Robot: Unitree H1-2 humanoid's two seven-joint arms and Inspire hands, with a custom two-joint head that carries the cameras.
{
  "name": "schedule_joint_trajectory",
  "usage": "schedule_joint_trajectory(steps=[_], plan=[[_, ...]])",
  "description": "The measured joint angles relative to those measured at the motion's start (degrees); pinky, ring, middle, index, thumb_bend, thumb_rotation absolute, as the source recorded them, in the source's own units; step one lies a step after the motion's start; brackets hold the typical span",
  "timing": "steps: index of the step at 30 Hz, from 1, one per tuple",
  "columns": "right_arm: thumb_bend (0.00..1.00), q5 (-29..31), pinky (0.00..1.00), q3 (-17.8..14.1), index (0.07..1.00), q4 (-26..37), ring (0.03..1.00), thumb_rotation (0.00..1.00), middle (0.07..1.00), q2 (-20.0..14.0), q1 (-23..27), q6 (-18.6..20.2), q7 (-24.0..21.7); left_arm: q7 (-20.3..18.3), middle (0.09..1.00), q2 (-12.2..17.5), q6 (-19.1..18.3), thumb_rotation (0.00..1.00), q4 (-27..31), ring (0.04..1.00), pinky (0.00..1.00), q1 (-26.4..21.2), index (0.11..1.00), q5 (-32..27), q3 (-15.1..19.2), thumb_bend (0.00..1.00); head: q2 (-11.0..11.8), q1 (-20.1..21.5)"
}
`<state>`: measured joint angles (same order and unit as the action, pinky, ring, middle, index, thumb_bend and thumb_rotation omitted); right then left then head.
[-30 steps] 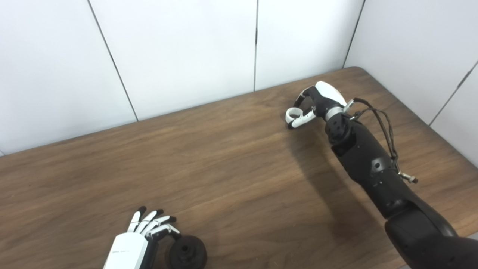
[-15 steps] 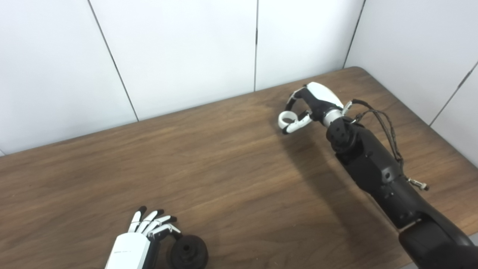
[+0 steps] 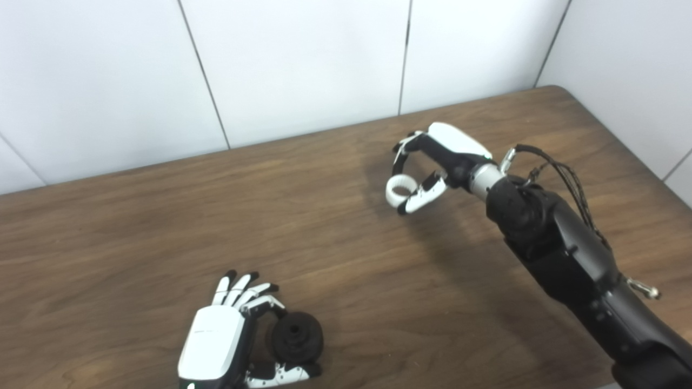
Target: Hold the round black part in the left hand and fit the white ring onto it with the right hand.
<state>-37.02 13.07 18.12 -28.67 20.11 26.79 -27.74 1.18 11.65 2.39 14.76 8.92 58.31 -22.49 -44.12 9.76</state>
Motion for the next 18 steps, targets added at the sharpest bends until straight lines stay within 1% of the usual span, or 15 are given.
schedule_joint_trajectory(steps=[2, 5, 11, 14, 18], plan=[[0.52, -1.3, 1.00, 0.5, 0.484, 2.8, 0.966, 0.14, 0.861, 1.1, -0.8, 0.1, -3.2, 0.0, 0.792, -0.3, -0.3, 0.05, 0.0, 0.909, 1.00, 0.0, 0.484, 0.2, -0.2, 0.52, -0.3, -0.9], [0.52, -2.1, 1.00, 1.9, 0.483, 6.4, 0.966, 0.14, 0.863, 3.2, -1.8, 0.1, -6.0, 0.0, 0.795, -0.8, -0.9, 0.05, 0.0, 0.915, 1.00, -0.1, 0.484, 0.6, -0.6, 0.52, -0.4, -1.7], [0.52, -4.2, 1.00, 1.2, 0.483, 13.3, 0.986, 0.14, 0.861, 7.4, -3.6, 0.1, -11.7, 0.1, 0.800, -1.4, -1.9, 0.06, 0.0, 0.920, 1.00, -0.2, 0.484, 1.7, -1.5, 0.52, -1.8, -5.1], [0.52, -4.9, 1.00, 1.1, 0.483, 16.4, 0.989, 0.14, 0.859, 9.9, -4.9, 0.1, -14.5, 0.1, 0.800, -1.8, -2.2, 0.06, 0.0, 0.918, 1.00, -0.3, 0.484, 2.3, -1.9, 0.52, -2.2, -5.7], [0.52, -6.4, 1.00, 1.5, 0.483, 19.5, 0.991, 0.13, 0.863, 11.4, -6.1, 0.1, -17.2, 0.0, 0.801, -2.2, -2.9, 0.06, 0.1, 0.921, 1.00, -0.3, 0.484, 2.9, -2.3, 0.52, -3.2, -6.6]])
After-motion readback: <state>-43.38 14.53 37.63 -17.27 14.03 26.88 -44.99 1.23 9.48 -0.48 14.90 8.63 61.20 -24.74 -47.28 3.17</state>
